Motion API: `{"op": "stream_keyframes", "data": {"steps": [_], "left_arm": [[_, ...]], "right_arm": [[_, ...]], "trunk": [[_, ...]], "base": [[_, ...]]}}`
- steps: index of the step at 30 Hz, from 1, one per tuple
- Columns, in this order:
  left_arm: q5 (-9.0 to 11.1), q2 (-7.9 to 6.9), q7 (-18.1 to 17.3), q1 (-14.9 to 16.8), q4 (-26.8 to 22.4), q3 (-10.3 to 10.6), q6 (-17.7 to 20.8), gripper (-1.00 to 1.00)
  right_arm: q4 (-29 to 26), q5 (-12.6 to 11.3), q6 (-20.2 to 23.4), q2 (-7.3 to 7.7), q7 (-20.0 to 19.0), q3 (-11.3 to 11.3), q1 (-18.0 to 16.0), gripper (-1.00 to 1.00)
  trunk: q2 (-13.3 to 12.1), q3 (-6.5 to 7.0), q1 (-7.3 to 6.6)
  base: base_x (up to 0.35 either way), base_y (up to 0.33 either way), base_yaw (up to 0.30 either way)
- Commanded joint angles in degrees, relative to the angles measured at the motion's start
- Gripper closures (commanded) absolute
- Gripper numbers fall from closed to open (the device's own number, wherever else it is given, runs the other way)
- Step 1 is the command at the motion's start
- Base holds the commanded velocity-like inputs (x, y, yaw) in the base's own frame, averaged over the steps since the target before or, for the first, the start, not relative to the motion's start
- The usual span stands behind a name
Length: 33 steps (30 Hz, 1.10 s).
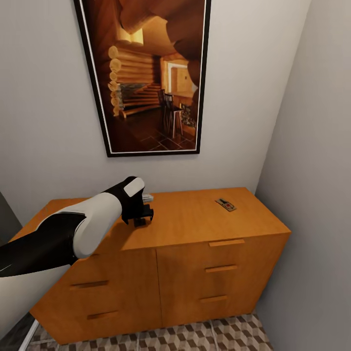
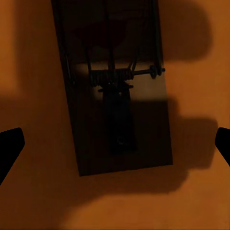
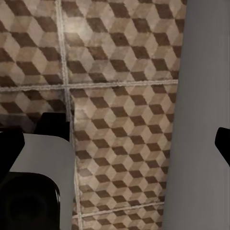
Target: Take the four mousetraps from the cabinet in the bathroom and place them on the bathroom floor. Make sure all four end up on the same floor surface, and ensure that at least two of them are either under or directly next to the same bathroom sink.
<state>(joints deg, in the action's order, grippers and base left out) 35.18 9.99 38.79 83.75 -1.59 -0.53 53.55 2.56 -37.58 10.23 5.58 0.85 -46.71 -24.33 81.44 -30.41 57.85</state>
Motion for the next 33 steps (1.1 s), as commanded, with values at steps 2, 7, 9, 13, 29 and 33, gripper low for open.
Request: {"op": "stream_keyframes", "data": {"steps": [2,7,9,13,29,33], "left_arm": [[0.5,0.01,0.57,0.01,-0.09,-0.03,0.13,-1.0],[0.5,0.01,0.56,0.01,-0.08,-0.03,0.15,-1.0],[0.5,0.01,0.54,0.01,-0.08,-0.05,0.12,-1.0],[0.5,0.01,0.53,0.01,-0.08,-0.05,0.09,-1.0],[0.5,0.01,0.56,0.01,-0.03,-0.02,0.12,-1.0],[0.5,0.01,0.55,0.01,-0.01,-0.03,0.14,-1.0]], "right_arm": [[-0.02,-0.47,0.23,0.05,0.1,-0.48,-0.03,-1.0],[-0.03,-0.47,0.23,0.11,0.1,-0.48,-0.02,-1.0],[-0.04,-0.47,0.23,0.12,0.09,-0.49,-0.02,-1.0],[-0.02,-0.47,0.23,0.12,0.08,-0.49,-0.02,-1.0],[-0.03,-0.47,0.23,0.13,0.11,-0.47,-0.04,-1.0],[-0.02,-0.46,0.23,0.13,0.11,-0.44,-0.03,-1.0]], "trunk": [[0.03,-0.06,0.0],[0.03,-0.06,0.0],[0.03,-0.06,0.0],[0.03,-0.06,0.0],[1.23,-0.6,0.66],[1.23,-0.6,0.66]], "base": [[0.0,0.0,0.0],[0.0,0.0,0.0],[0.0,0.0,0.0],[0.0,0.0,0.0],[0.0,0.0,0.0],[0.0,0.0,0.0]]}}
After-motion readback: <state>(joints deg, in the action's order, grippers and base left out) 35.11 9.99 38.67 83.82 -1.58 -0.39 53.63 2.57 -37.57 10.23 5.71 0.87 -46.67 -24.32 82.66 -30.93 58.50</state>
